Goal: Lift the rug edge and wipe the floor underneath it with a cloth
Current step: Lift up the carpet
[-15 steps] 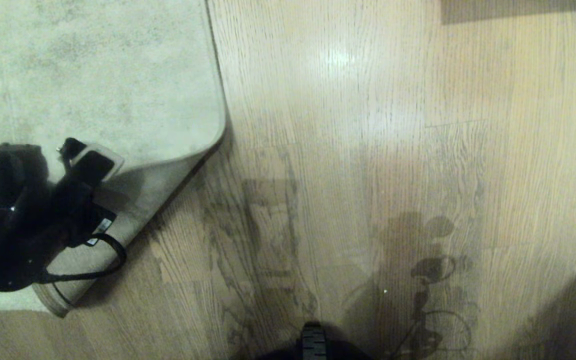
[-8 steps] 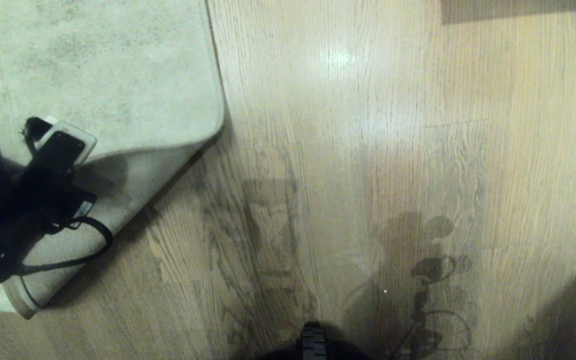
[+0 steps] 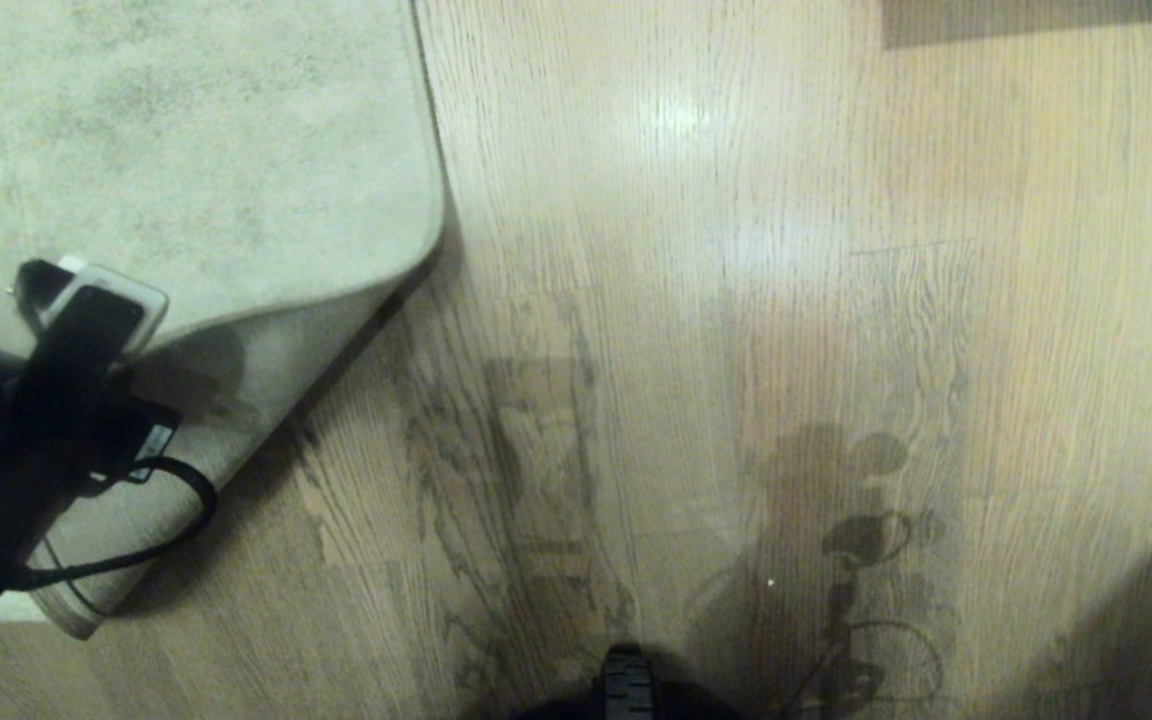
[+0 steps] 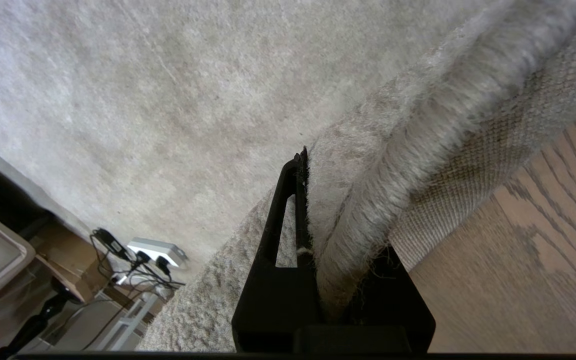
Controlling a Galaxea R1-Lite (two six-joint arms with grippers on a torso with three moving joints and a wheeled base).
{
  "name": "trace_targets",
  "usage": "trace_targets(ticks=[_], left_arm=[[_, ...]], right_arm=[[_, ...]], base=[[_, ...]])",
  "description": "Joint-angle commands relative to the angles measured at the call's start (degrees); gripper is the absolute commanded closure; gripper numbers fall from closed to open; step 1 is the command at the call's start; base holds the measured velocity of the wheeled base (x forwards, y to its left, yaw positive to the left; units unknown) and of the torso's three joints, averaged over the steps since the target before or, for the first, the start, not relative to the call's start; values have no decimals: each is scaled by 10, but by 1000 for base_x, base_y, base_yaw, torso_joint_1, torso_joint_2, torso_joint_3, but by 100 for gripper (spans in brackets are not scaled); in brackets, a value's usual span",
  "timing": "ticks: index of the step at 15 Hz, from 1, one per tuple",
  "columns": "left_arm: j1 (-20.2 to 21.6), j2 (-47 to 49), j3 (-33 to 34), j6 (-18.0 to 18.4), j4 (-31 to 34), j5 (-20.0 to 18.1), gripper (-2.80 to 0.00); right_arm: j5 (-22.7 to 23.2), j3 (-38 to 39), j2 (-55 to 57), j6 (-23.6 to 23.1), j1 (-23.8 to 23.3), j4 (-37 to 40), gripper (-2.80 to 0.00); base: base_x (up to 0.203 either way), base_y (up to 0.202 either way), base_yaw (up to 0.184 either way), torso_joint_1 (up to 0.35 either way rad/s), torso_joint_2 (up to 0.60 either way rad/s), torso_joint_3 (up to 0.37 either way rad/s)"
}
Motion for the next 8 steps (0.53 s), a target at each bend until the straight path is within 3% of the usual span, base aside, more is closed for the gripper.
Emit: trace_targets(ticks=[1, 8], left_arm=[[1, -3, 6, 0, -7, 2, 0], [2, -1, 4, -2, -9, 1, 0]], right_arm=[[0, 0, 1, 0, 0, 0, 0], [0, 0, 1, 0, 0, 0, 0]], base=[[0, 0, 0, 0, 0, 0], [0, 0, 0, 0, 0, 0]])
